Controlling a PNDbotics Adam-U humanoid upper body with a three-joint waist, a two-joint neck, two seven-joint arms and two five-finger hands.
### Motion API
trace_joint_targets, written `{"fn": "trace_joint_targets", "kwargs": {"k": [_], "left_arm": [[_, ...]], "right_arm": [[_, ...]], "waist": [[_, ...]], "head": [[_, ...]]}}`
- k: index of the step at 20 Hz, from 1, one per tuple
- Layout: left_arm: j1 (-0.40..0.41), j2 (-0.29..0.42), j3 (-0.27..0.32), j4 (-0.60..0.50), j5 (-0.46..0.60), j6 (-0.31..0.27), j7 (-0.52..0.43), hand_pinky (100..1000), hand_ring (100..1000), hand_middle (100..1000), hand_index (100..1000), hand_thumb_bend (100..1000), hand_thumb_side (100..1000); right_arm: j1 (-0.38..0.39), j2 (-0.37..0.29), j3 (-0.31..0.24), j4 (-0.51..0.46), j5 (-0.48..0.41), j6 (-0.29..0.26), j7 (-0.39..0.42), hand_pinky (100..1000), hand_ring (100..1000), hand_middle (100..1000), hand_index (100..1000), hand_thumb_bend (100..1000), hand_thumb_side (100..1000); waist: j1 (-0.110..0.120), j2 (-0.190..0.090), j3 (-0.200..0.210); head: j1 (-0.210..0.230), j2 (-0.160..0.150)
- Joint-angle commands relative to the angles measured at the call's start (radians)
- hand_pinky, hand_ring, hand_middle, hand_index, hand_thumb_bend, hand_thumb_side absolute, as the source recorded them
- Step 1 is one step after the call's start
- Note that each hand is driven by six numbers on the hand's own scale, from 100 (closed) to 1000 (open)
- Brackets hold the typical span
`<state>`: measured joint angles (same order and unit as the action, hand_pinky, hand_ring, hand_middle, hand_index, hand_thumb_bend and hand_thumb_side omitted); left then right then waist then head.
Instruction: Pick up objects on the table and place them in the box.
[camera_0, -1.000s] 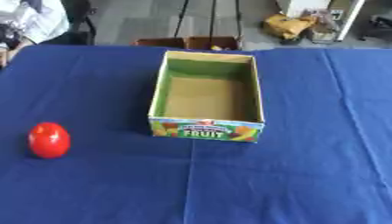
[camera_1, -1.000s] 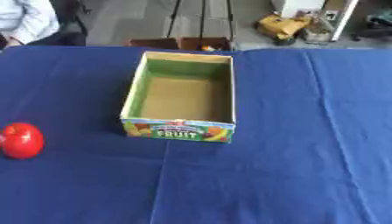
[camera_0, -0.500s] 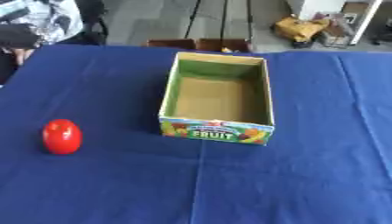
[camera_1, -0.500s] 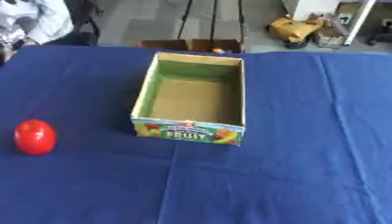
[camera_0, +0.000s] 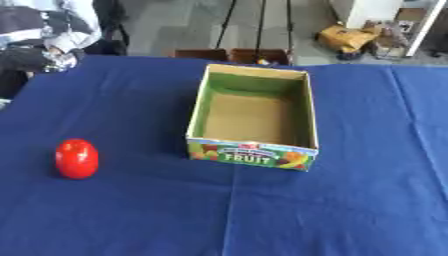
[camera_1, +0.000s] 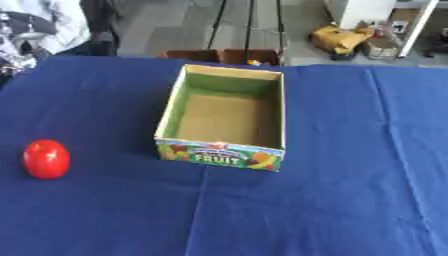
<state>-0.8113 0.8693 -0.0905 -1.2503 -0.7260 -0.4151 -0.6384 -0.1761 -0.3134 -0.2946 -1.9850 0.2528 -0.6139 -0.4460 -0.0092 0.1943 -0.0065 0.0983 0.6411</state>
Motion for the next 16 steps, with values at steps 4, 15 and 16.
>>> {"fn": "trace_joint_targets", "kwargs": {"k": [4,15,16], "left_arm": [[-0.011,0.054,-0.015,0.042,0.030,-0.004,-0.043,966,943,980,1000,518,1000],[-0.002,0.049,-0.036,0.071,-0.030,-0.005,-0.150,988,981,1000,1000,628,873],[-0.001,0.049,-0.038,0.075,-0.028,-0.011,-0.165,993,988,1000,1000,613,849]], "right_arm": [[-0.007,-0.026,0.000,-0.015,-0.008,0.000,0.007,742,824,729,851,100,1000],[-0.007,-0.020,-0.002,-0.015,-0.011,0.004,0.010,743,822,720,850,100,1000],[-0.007,-0.019,-0.002,-0.015,-0.011,0.004,0.010,743,821,720,850,100,1000]], "waist": [[0.002,-0.011,0.002],[0.002,-0.004,0.004],[0.001,-0.004,0.004]], "head": [[-0.005,-0.013],[-0.012,-0.012],[-0.013,-0.012]]}}
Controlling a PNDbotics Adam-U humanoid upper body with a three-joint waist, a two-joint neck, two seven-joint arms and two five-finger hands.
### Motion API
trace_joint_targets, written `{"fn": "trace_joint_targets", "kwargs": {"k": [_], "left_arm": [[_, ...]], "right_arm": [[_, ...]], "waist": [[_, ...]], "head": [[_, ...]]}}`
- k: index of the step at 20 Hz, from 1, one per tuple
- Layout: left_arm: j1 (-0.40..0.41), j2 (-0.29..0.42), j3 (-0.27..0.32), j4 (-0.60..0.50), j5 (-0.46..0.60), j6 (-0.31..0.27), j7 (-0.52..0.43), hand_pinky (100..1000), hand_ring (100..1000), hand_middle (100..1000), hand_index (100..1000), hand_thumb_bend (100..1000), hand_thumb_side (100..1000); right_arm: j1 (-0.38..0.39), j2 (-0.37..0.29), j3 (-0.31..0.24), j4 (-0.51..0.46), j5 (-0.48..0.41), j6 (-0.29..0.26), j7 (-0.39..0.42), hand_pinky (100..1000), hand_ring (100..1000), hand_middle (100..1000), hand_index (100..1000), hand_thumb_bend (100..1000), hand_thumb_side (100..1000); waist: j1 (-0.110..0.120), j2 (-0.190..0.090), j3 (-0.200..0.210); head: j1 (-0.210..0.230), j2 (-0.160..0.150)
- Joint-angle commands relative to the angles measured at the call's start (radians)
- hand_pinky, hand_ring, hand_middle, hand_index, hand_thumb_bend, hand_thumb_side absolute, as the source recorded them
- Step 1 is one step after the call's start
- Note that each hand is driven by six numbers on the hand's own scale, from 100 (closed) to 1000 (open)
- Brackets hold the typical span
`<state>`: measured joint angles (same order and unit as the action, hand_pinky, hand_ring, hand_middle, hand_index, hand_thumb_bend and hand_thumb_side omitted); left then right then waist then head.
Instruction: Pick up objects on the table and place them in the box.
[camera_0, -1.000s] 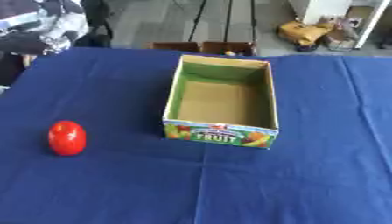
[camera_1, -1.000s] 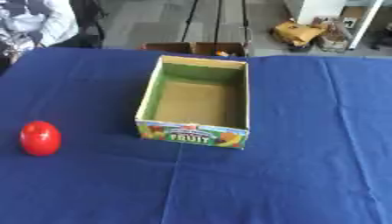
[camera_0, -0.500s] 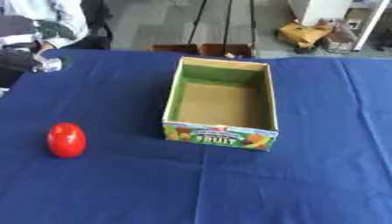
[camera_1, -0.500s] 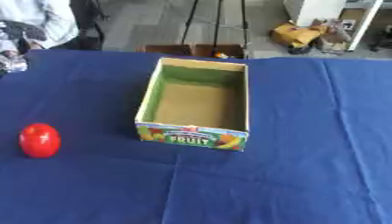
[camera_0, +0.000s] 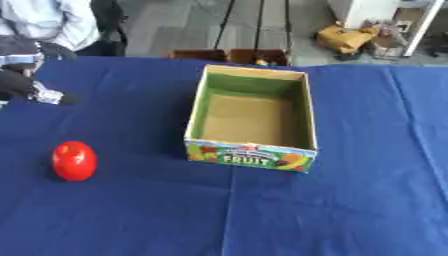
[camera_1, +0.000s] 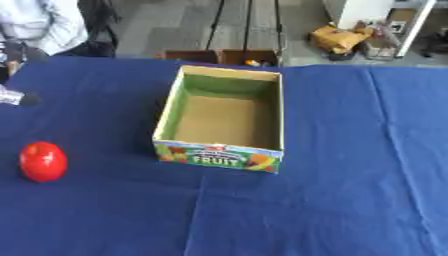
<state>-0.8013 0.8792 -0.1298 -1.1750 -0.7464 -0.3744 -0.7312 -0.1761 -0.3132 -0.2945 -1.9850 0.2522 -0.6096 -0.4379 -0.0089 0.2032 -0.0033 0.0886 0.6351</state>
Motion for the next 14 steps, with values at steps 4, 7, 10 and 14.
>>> {"fn": "trace_joint_targets", "kwargs": {"k": [4,7,10,14], "left_arm": [[-0.004,0.035,-0.008,0.021,0.022,-0.071,-0.138,950,970,1000,1000,410,710],[0.000,0.032,-0.018,0.033,0.046,-0.080,-0.171,867,914,1000,1000,353,691],[0.007,0.029,-0.032,0.047,0.073,-0.090,-0.175,875,917,1000,1000,508,808],[0.013,0.028,-0.047,0.056,0.089,-0.097,-0.176,853,901,1000,1000,350,696]], "right_arm": [[-0.007,-0.018,-0.003,-0.015,-0.013,0.000,0.000,744,818,715,849,100,1000],[-0.007,-0.017,-0.004,-0.015,-0.014,0.001,0.000,744,818,713,849,100,998],[-0.008,-0.015,-0.004,-0.015,-0.015,0.002,-0.001,744,818,710,849,100,995],[-0.008,-0.014,-0.003,-0.015,-0.016,0.003,-0.001,745,816,708,848,100,995]], "waist": [[0.000,-0.011,0.001],[0.000,-0.010,0.001],[0.000,-0.008,0.000],[0.000,-0.005,-0.001]], "head": [[-0.005,-0.006],[-0.006,-0.006],[-0.006,-0.006],[-0.005,-0.006]]}}
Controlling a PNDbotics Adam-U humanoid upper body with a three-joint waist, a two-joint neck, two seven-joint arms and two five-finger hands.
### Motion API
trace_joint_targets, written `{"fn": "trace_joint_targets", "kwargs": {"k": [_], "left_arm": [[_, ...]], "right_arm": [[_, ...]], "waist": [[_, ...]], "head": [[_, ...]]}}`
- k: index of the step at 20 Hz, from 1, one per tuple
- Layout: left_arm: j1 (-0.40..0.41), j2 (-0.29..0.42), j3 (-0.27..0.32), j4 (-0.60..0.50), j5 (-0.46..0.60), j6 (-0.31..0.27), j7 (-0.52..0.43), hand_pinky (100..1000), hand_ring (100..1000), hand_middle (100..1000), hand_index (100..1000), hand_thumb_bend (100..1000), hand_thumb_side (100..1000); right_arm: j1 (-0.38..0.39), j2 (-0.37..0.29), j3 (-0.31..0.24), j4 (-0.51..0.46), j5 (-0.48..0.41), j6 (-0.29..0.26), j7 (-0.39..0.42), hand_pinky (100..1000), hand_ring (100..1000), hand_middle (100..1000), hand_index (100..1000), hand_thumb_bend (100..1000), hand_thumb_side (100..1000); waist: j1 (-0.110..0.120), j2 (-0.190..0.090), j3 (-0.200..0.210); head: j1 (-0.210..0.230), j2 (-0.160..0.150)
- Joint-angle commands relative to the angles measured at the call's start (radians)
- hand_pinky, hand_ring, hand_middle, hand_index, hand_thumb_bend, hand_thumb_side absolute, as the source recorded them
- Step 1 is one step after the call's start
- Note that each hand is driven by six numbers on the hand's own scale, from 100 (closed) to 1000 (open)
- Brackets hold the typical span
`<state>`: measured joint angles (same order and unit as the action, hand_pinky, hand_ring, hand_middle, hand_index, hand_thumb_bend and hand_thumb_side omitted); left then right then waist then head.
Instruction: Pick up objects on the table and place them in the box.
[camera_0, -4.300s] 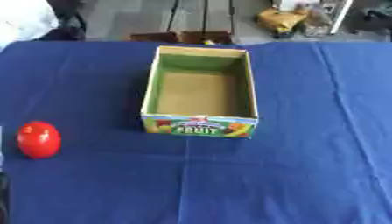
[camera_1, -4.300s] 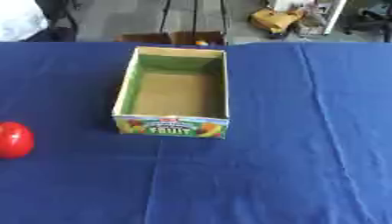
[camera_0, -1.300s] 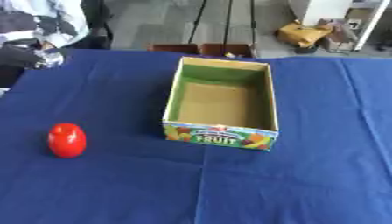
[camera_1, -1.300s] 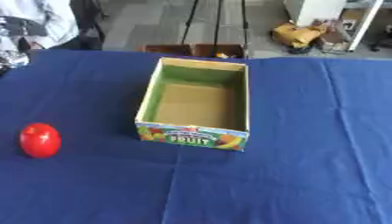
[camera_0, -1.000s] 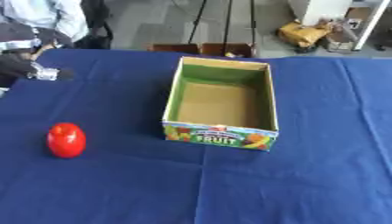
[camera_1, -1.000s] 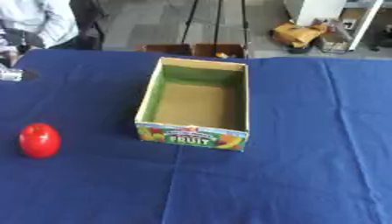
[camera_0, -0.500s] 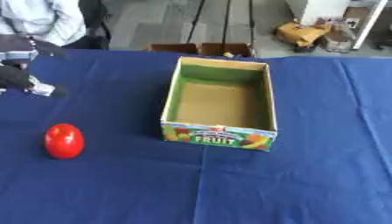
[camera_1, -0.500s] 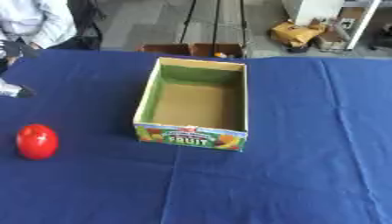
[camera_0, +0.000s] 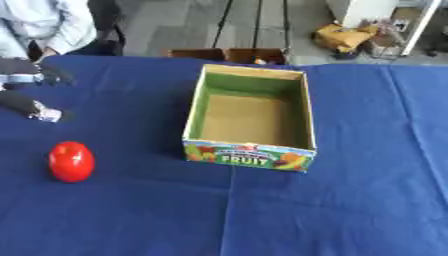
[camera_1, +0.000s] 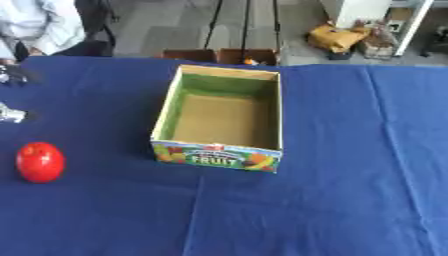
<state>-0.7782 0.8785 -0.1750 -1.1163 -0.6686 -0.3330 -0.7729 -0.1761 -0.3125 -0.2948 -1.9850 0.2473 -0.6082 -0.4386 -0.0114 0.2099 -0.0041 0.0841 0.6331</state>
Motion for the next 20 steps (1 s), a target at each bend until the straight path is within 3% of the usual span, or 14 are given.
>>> {"fn": "trace_joint_targets", "kwargs": {"k": [1,3,5,11,15,16,18,20], "left_arm": [[-0.008,0.028,-0.004,-0.001,0.009,-0.139,-0.134,858,899,1000,1000,289,661],[-0.005,0.027,-0.009,0.001,0.002,-0.142,-0.134,860,896,1000,1000,153,571],[0.000,0.028,-0.017,-0.005,-0.004,-0.148,-0.134,861,896,1000,1000,112,553],[0.023,0.035,-0.052,-0.041,0.021,-0.183,-0.134,852,907,1000,1000,143,602],[0.039,0.042,-0.069,-0.056,0.047,-0.196,-0.134,848,917,1000,1000,199,653],[0.043,0.045,-0.073,-0.060,0.053,-0.200,-0.134,853,923,1000,1000,239,674],[0.049,0.051,-0.078,-0.068,0.062,-0.204,-0.134,865,930,1000,1000,417,752],[0.054,0.056,-0.080,-0.077,0.059,-0.205,-0.134,875,931,1000,1000,478,772]], "right_arm": [[-0.008,-0.014,-0.003,-0.015,-0.012,0.002,0.000,746,816,707,848,100,997],[-0.009,-0.014,-0.003,-0.015,-0.013,0.002,-0.001,745,815,706,847,100,996],[-0.010,-0.014,-0.004,-0.015,-0.014,0.001,-0.003,745,814,705,846,100,995],[-0.012,-0.014,-0.001,-0.015,-0.018,0.000,-0.002,745,812,701,844,100,996],[-0.013,-0.014,0.000,-0.015,-0.021,-0.001,-0.001,745,810,699,844,100,996],[-0.013,-0.015,0.000,-0.015,-0.022,-0.001,0.000,745,810,699,844,100,996],[-0.013,-0.014,0.000,-0.015,-0.023,-0.001,0.001,746,810,697,842,100,997],[-0.013,-0.014,0.001,-0.015,-0.024,-0.001,0.002,746,809,696,842,100,998]], "waist": [[0.002,-0.012,-0.001],[0.002,-0.011,-0.003],[0.002,-0.010,-0.006],[0.003,-0.010,-0.013],[0.003,-0.010,-0.017],[0.004,-0.011,-0.018],[0.004,-0.011,-0.018],[0.005,-0.011,-0.019]], "head": [[0.000,-0.004],[0.001,-0.004],[0.000,-0.004],[0.001,-0.005],[0.002,-0.006],[0.001,-0.005],[-0.001,-0.004],[0.000,-0.004]]}}
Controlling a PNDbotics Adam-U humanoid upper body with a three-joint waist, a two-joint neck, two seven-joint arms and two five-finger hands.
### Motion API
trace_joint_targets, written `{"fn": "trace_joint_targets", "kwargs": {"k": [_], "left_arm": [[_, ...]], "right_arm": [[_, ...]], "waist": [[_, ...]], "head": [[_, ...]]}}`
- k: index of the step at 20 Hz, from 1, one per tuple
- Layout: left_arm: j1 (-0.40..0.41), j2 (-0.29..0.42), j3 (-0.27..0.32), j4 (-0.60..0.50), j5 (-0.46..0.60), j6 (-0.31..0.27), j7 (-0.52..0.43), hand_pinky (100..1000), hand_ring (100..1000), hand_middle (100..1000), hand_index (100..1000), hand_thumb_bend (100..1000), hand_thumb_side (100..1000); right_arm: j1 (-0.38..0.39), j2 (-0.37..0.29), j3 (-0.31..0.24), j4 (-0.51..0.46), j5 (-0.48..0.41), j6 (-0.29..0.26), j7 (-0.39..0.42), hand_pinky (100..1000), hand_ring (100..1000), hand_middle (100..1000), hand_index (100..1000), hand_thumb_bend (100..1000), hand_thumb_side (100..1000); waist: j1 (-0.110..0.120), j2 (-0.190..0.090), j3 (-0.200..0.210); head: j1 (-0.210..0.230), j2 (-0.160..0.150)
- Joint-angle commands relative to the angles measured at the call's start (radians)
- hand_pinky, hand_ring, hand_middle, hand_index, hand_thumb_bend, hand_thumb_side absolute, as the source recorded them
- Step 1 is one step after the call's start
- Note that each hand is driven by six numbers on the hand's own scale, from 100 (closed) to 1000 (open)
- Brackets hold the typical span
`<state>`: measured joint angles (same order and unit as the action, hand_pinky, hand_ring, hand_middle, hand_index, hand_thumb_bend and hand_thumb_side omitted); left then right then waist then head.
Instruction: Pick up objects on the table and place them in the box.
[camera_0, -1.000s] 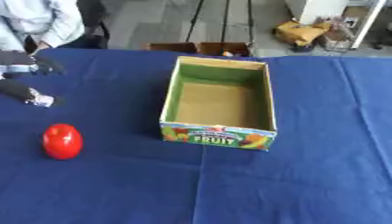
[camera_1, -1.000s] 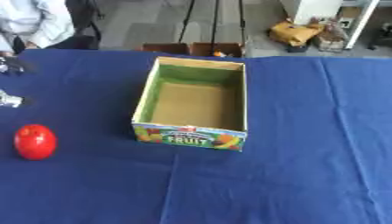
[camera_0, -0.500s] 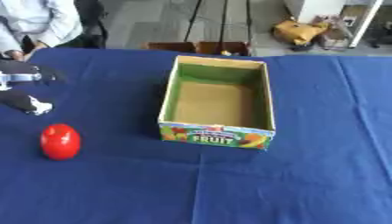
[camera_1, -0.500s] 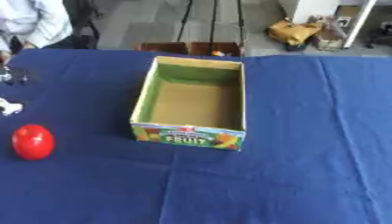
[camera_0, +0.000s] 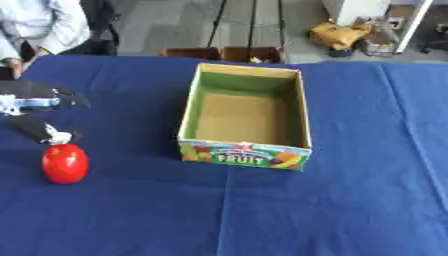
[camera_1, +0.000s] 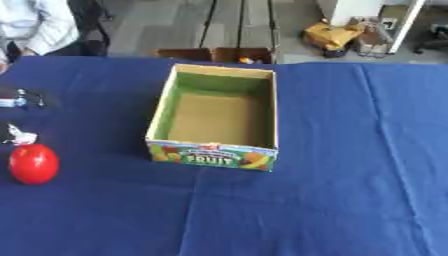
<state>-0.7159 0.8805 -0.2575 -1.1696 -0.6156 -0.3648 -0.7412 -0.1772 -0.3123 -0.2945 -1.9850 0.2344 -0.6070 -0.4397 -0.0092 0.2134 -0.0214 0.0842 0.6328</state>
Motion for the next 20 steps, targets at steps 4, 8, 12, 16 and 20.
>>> {"fn": "trace_joint_targets", "kwargs": {"k": [4,8,12,16,20], "left_arm": [[-0.001,0.061,0.003,-0.032,-0.019,-0.175,-0.166,899,942,1000,1000,497,778],[0.011,0.064,0.002,-0.030,-0.043,-0.191,-0.166,900,940,1000,1000,484,785],[0.026,0.065,-0.003,-0.025,-0.028,-0.209,-0.166,889,937,1000,1000,534,838],[0.045,0.070,-0.022,-0.020,-0.006,-0.220,-0.166,885,935,1000,1000,548,862],[0.053,0.074,-0.035,-0.015,-0.003,-0.227,-0.166,890,936,1000,1000,535,859]], "right_arm": [[-0.012,-0.014,0.000,-0.015,-0.015,-0.004,0.002,745,808,692,841,100,998],[-0.011,-0.013,-0.001,-0.015,-0.017,-0.005,0.001,745,808,689,840,100,997],[-0.011,-0.012,-0.001,-0.015,-0.017,-0.004,0.000,746,809,686,840,100,995],[-0.011,-0.009,-0.002,-0.015,-0.018,-0.002,0.000,746,809,684,840,100,992],[-0.012,-0.007,-0.001,-0.015,-0.019,-0.002,-0.001,746,809,681,840,100,990]], "waist": [[0.004,-0.015,-0.002],[0.004,-0.014,-0.002],[0.005,-0.011,-0.001],[0.004,-0.007,-0.002],[0.005,-0.006,-0.001]], "head": [[0.000,-0.003],[0.001,-0.004],[0.002,-0.003],[0.003,-0.003],[0.005,-0.004]]}}
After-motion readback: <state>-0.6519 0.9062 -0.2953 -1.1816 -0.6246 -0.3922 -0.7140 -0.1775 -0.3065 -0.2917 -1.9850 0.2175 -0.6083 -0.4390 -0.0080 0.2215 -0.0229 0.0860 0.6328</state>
